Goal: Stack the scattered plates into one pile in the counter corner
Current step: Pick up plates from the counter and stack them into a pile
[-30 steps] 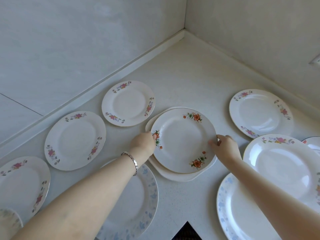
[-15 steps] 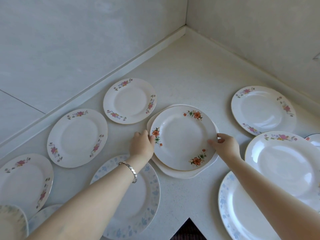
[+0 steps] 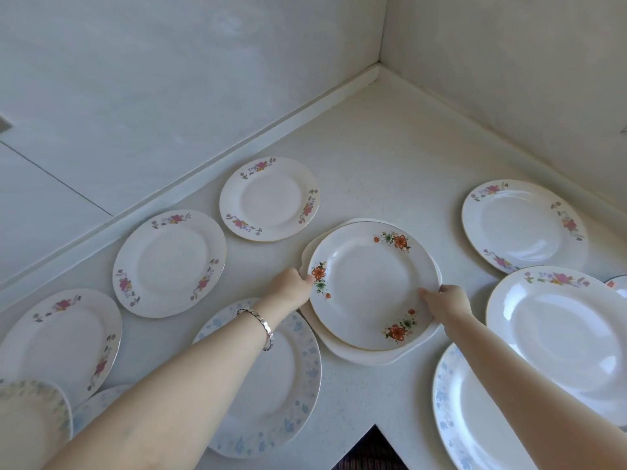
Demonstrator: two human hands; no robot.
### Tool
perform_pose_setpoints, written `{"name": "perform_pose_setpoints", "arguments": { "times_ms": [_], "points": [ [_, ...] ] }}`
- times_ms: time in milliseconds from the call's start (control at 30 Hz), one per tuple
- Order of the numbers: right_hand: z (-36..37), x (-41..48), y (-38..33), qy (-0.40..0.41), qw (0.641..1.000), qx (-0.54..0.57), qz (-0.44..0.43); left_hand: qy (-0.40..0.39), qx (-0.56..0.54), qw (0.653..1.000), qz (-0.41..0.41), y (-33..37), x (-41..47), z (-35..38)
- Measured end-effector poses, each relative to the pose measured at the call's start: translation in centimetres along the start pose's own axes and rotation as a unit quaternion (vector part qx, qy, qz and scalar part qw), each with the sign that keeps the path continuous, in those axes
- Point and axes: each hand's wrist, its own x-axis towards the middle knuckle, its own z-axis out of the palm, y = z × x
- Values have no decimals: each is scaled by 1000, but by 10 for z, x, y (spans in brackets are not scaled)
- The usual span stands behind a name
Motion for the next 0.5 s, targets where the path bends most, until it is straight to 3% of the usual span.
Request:
{"name": "perform_pose_setpoints", "arguments": {
  "times_ms": [133,200,267,300,367,433,500],
  "points": [
    [-3,-10,10,29,999,-35,12,-32,11,999,19,-8,-5,4],
    [-1,-27,12,83,994,-69,-21,-22,1,999,32,-16,-9,2],
    [8,-61,11,146,972,-59,-174,23,-10,998,59,-31,-16,-5],
    [17,-82,12,141,955,-51,-256,66,-7,995,69,-43,-19,-9],
    [42,-120,11,21,950,-98,-297,147,6,987,68,-70,-26,-19],
    [71,-136,10,-147,935,-246,-211,175,28,984,33,-98,-34,-27],
    [96,-137,9,-250,908,-319,-104,172,55,983,-17,-123,-42,-32]
  ]
}}
